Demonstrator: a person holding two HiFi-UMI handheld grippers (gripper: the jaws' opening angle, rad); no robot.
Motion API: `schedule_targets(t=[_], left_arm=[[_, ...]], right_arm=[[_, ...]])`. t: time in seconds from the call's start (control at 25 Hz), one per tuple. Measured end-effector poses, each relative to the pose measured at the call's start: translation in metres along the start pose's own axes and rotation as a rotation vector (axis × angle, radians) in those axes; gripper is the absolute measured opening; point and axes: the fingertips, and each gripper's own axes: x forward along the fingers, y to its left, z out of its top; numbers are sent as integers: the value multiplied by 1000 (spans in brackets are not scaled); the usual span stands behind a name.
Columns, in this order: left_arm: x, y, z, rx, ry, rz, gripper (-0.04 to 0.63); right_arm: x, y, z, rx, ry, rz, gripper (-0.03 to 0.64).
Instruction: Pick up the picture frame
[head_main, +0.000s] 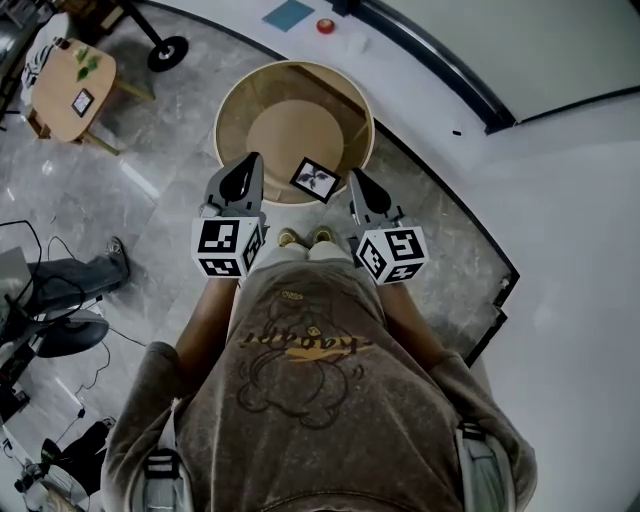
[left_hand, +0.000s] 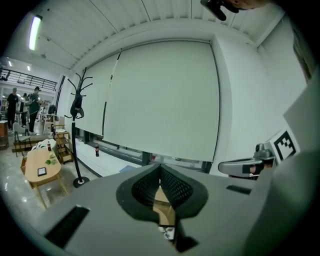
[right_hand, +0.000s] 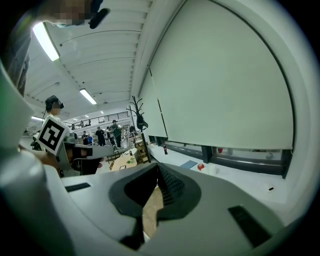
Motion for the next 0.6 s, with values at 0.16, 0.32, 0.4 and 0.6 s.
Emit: schedule_targets(t=[0.16, 0.32, 0.4, 0.6], left_arm=[[-1, 6, 7, 4, -11, 9, 18], [-4, 8, 6, -7, -8, 18, 18], [-4, 7, 3, -19, -3, 23, 18], [2, 6, -1, -24, 8, 35, 18]], right_arm=[[4, 3, 8, -9, 5, 5, 18], [8, 6, 15, -21, 0, 15, 18], [9, 5, 15, -22, 0, 19, 18], [15, -2, 15, -23, 8, 32, 18]])
